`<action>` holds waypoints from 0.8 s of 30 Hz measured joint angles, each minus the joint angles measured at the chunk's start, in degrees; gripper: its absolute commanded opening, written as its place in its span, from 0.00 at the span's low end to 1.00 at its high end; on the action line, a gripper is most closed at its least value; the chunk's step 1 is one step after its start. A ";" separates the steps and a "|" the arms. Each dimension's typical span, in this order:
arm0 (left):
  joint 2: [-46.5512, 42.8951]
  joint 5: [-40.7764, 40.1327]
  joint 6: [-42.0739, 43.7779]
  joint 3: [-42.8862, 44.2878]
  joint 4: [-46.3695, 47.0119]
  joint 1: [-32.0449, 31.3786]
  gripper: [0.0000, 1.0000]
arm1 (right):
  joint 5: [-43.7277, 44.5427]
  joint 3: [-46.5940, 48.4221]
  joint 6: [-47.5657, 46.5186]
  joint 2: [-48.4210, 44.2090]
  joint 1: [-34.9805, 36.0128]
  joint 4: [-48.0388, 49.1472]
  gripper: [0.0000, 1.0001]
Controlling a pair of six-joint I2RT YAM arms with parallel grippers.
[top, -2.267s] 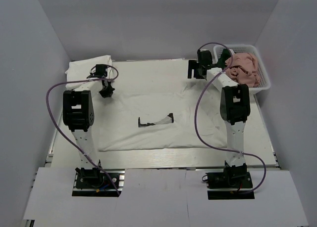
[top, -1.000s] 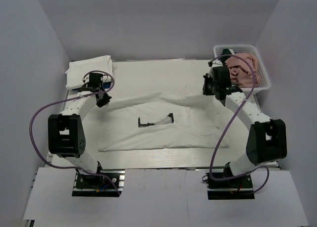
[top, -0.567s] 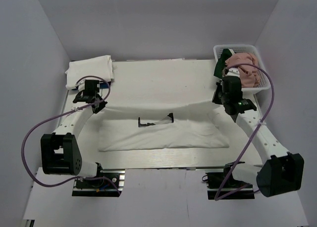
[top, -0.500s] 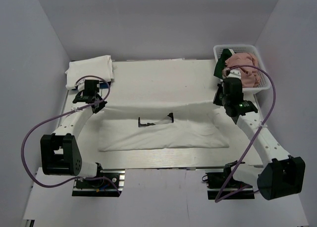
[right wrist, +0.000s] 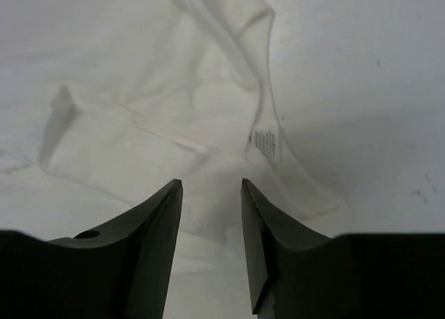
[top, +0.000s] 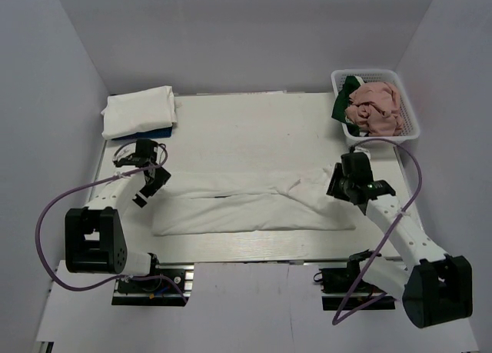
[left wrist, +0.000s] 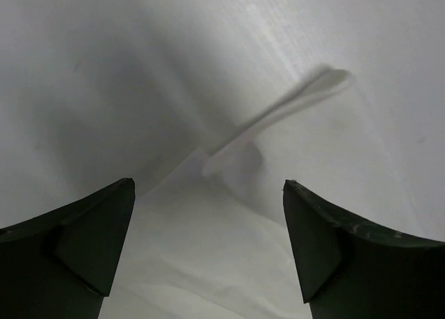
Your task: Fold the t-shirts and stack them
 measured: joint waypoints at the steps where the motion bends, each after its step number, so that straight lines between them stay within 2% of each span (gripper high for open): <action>1: -0.20 -0.59 -1.70 -0.20 -2.01 0.07 1.00 | -0.42 -1.55 1.14 -1.64 0.00 -1.66 0.59; 3: -1.44 -1.64 -4.87 -0.48 -6.86 0.13 1.00 | -1.18 -4.07 3.30 -6.14 0.00 -5.35 0.73; 4: -2.51 -2.19 -6.03 -0.46 -8.96 0.15 1.00 | -1.70 -5.11 3.82 -9.01 0.00 -6.43 0.89; 8: -6.23 -2.86 -8.28 1.51 -13.97 0.24 1.00 | -3.32 -6.29 4.26 -17.07 -0.02 -4.83 0.90; 11: -6.91 -1.57 -7.65 3.23 -12.24 0.22 1.00 | -6.93 -6.23 2.69 -16.70 -0.04 2.60 0.90; 14: -5.64 2.58 -5.07 3.76 -7.50 -0.02 1.00 | -12.76 -4.94 0.24 -9.29 -0.02 9.49 0.90; 20: 2.27 12.76 -0.04 3.93 1.09 -0.42 1.00 | -21.40 5.95 -3.63 17.94 0.68 14.69 0.90; 24: 6.05 14.38 1.62 3.54 2.58 -0.70 1.00 | -24.81 7.39 -4.17 26.05 1.66 15.87 0.90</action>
